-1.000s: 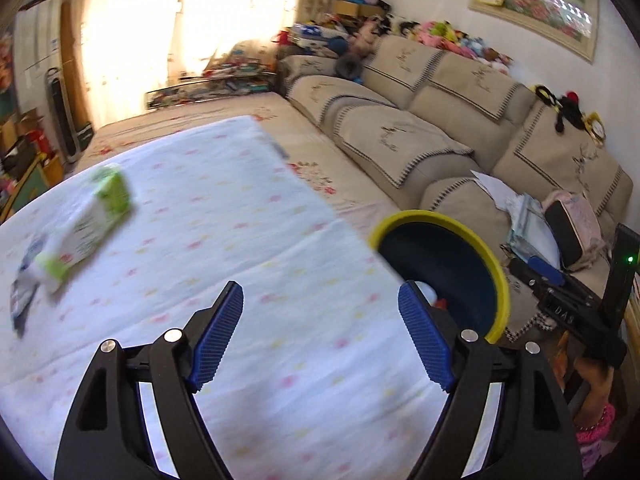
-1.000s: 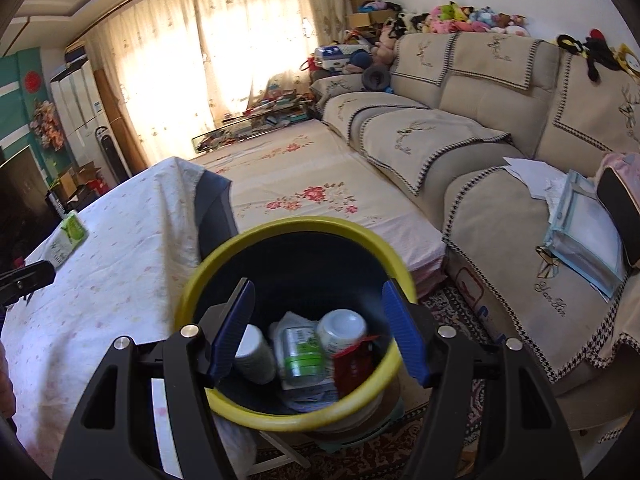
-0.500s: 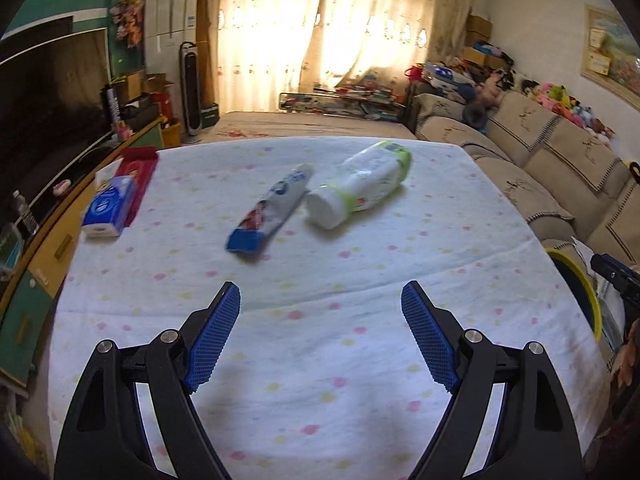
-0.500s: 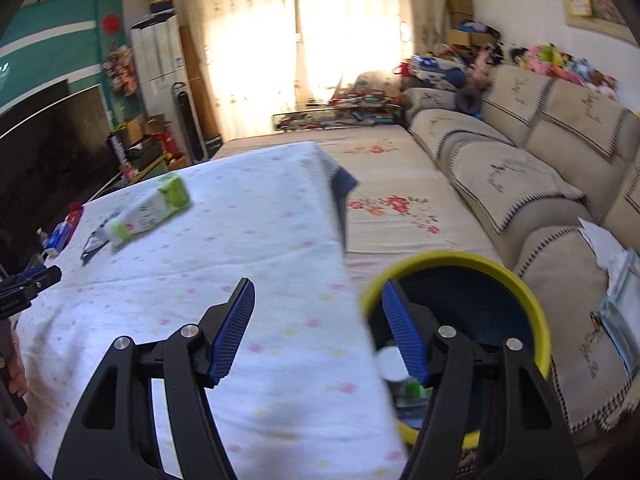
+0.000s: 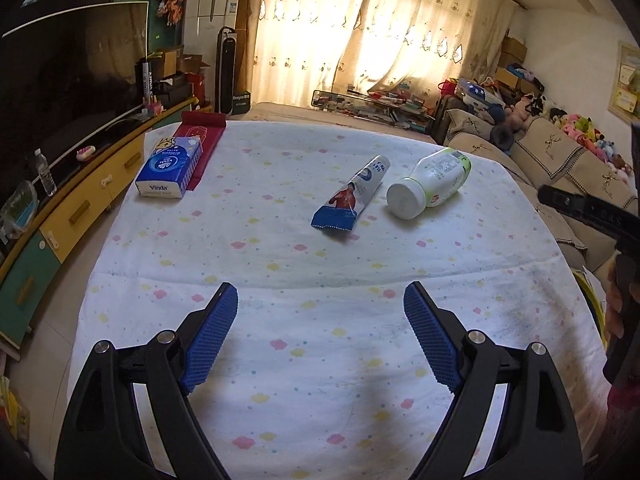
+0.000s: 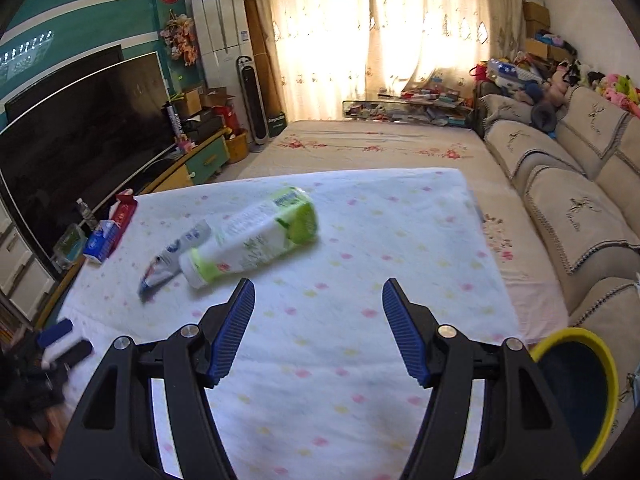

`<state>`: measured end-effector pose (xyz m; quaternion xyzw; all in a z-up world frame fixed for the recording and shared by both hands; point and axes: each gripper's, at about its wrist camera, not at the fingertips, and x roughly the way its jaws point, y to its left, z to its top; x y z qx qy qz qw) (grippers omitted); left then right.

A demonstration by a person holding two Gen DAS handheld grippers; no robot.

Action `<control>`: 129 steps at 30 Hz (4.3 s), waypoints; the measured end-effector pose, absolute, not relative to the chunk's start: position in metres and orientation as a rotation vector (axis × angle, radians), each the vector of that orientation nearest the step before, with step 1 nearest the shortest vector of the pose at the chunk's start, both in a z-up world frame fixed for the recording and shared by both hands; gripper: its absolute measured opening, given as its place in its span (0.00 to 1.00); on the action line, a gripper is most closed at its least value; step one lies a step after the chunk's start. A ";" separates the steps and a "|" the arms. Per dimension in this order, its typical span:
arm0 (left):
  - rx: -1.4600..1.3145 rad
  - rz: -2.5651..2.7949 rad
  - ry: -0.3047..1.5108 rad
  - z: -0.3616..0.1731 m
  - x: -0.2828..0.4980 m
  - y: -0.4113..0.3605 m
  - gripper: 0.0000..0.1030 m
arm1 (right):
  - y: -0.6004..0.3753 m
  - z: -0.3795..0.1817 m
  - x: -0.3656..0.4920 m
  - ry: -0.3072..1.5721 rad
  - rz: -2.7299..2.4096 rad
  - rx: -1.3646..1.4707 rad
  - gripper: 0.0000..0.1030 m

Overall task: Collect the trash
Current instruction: 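Move the open right tool over the bed toward the coconut water bottle, then grasp the white-and-green coconut water bottle with the right tool and lift, then carry the coconut water bottle over the bin and open the right tool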

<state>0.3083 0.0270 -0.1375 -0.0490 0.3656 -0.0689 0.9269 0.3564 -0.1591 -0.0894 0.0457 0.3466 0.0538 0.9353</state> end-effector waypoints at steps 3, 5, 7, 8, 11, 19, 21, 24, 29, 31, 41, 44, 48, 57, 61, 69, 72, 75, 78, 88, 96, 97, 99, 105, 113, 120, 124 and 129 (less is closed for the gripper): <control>-0.101 -0.146 0.752 -0.137 0.308 0.025 0.82 | -0.125 -0.091 0.372 0.708 0.135 0.080 0.65; -0.107 -0.141 0.751 -0.136 0.308 0.026 0.82 | -0.100 -0.096 0.381 0.700 0.149 0.056 0.66; -0.114 -0.129 0.750 -0.137 0.308 0.030 0.82 | -0.074 -0.102 0.389 0.693 0.159 0.021 0.67; -0.119 -0.122 0.751 -0.137 0.308 0.032 0.82 | -0.064 -0.105 0.394 0.691 0.154 -0.001 0.67; -0.147 -0.108 0.752 -0.137 0.307 0.039 0.82 | -0.041 -0.114 0.409 0.696 0.118 -0.061 0.67; -0.151 -0.113 0.762 -0.140 0.306 0.039 0.82 | -0.017 -0.130 0.441 0.729 -0.018 -0.091 0.69; -0.149 -0.112 0.763 -0.140 0.307 0.038 0.82 | -0.010 -0.132 0.446 0.720 -0.061 -0.116 0.70; -0.155 -0.109 0.765 -0.141 0.309 0.040 0.82 | -0.005 -0.137 0.448 0.719 -0.107 -0.153 0.72; -0.153 -0.113 0.762 -0.141 0.308 0.038 0.82 | -0.017 -0.145 0.442 0.738 -0.114 -0.181 0.74; -0.152 -0.115 0.761 -0.141 0.309 0.038 0.82 | -0.026 -0.145 0.439 0.741 -0.113 -0.188 0.74; -0.149 -0.121 0.754 -0.141 0.306 0.036 0.82 | -0.116 -0.137 0.441 0.755 -0.157 -0.072 0.74; -0.141 -0.122 0.757 -0.141 0.306 0.034 0.82 | -0.133 -0.132 0.454 0.779 -0.110 0.030 0.74; -0.137 -0.124 0.764 -0.142 0.307 0.033 0.82 | -0.140 -0.128 0.482 0.832 -0.110 0.073 0.77; -0.131 -0.133 0.773 -0.143 0.309 0.031 0.82 | -0.160 -0.140 0.528 1.020 -0.141 0.122 0.76; -0.120 -0.137 0.774 -0.144 0.309 0.029 0.82 | -0.168 -0.142 0.528 1.055 -0.124 0.132 0.66; -0.114 -0.141 0.775 -0.144 0.311 0.028 0.82 | -0.172 -0.128 0.513 1.049 -0.033 0.185 0.50; -0.111 -0.147 0.772 -0.144 0.311 0.027 0.82 | -0.176 -0.111 0.494 1.009 0.005 0.194 0.49; -0.106 -0.152 0.768 -0.143 0.310 0.025 0.82 | -0.183 -0.094 0.469 0.962 0.044 0.209 0.48; -0.103 -0.155 0.765 -0.144 0.309 0.025 0.82 | -0.194 -0.078 0.441 0.912 0.075 0.220 0.47; -0.084 -0.178 0.743 -0.140 0.305 0.019 0.82 | -0.229 -0.058 0.366 0.830 0.122 0.246 0.47; -0.070 -0.185 0.735 -0.139 0.303 0.016 0.82 | -0.257 -0.063 0.321 0.791 0.092 0.289 0.47; -0.070 -0.187 0.734 -0.139 0.303 0.016 0.82 | -0.262 -0.064 0.317 0.785 0.084 0.295 0.47; -0.067 -0.190 0.732 -0.139 0.303 0.015 0.82 | -0.273 -0.064 0.308 0.772 0.057 0.303 0.47; -0.056 -0.194 0.734 -0.141 0.303 0.012 0.82 | -0.329 -0.068 0.270 0.732 -0.070 0.337 0.47; -0.047 -0.198 0.736 -0.141 0.303 0.010 0.82 | -0.400 -0.104 0.247 0.778 -0.244 0.396 0.47; -0.040 -0.198 0.744 -0.143 0.305 0.008 0.82 | -0.419 -0.136 0.247 0.824 -0.343 0.404 0.52; -0.034 -0.199 0.751 -0.145 0.306 0.007 0.82 | -0.410 -0.134 0.245 0.790 -0.333 0.401 0.56; -0.028 -0.200 0.757 -0.147 0.307 0.005 0.82 | -0.378 -0.125 0.236 0.709 -0.272 0.377 0.56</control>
